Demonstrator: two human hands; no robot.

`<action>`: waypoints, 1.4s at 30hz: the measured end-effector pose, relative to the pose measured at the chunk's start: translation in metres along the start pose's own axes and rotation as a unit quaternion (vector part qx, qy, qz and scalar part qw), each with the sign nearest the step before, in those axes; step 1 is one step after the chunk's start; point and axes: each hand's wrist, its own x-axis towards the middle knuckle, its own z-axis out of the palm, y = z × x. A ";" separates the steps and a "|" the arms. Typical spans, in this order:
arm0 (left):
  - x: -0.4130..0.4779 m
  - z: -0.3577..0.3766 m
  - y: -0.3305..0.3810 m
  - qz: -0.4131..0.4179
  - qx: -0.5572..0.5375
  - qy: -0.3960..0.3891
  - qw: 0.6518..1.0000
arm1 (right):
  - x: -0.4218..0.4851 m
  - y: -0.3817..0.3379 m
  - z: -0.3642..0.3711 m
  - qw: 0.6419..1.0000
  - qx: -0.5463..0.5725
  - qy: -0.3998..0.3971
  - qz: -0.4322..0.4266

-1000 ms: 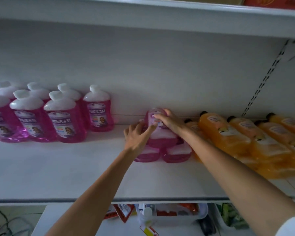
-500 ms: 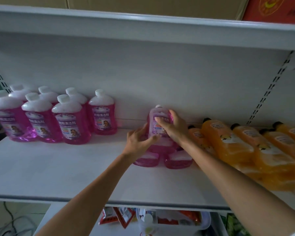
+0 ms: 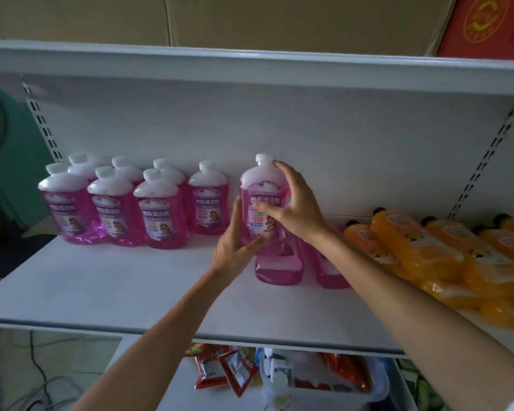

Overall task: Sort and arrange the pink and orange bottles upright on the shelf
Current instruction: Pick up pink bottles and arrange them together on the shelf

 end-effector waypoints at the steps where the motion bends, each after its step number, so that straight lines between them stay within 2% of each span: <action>1: -0.005 -0.009 -0.004 0.000 0.016 0.026 1.000 | 0.001 -0.005 0.009 1.000 0.005 -0.015 -0.005; 4: -0.020 -0.035 -0.021 0.000 0.035 0.080 0.996 | -0.001 -0.020 0.038 0.998 0.027 -0.052 -0.014; 12: -0.046 -0.086 -0.052 -0.045 0.023 0.075 0.996 | -0.011 -0.035 0.089 0.991 0.028 -0.133 -0.012; 21: -0.037 -0.101 -0.060 -0.093 0.062 0.079 0.991 | -0.022 -0.035 0.118 0.997 -0.036 -0.049 -0.055; 27: -0.042 -0.099 -0.072 -0.029 0.126 0.049 0.990 | -0.021 -0.031 0.132 0.995 -0.076 -0.011 -0.058; 36: -0.043 -0.101 -0.073 -0.045 0.140 0.010 0.989 | -0.007 -0.022 0.141 0.994 -0.108 0.015 -0.022; 39: -0.045 -0.099 -0.068 -0.039 0.199 -0.018 0.979 | -0.004 -0.019 0.141 0.993 -0.118 0.022 -0.018; 42: -0.047 -0.097 -0.063 -0.040 0.291 -0.059 0.954 | 0.002 -0.019 0.142 0.990 -0.140 0.025 -0.010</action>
